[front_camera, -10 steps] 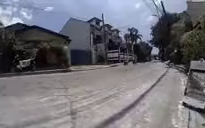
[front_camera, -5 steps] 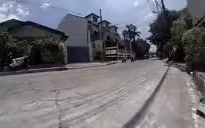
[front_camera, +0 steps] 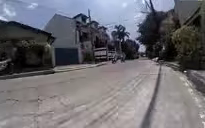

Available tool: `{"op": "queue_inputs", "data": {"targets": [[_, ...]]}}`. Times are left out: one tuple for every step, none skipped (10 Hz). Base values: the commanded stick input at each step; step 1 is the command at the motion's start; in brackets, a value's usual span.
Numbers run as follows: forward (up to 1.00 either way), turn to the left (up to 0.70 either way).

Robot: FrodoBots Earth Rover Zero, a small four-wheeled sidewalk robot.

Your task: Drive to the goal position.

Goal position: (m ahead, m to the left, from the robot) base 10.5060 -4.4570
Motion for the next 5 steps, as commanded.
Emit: {"op": "queue_inputs", "data": {"targets": [[0.7, -0.35], [0.7, -0.35], [0.7, -0.35], [0.7, -0.35], [0.7, -0.35]]}}
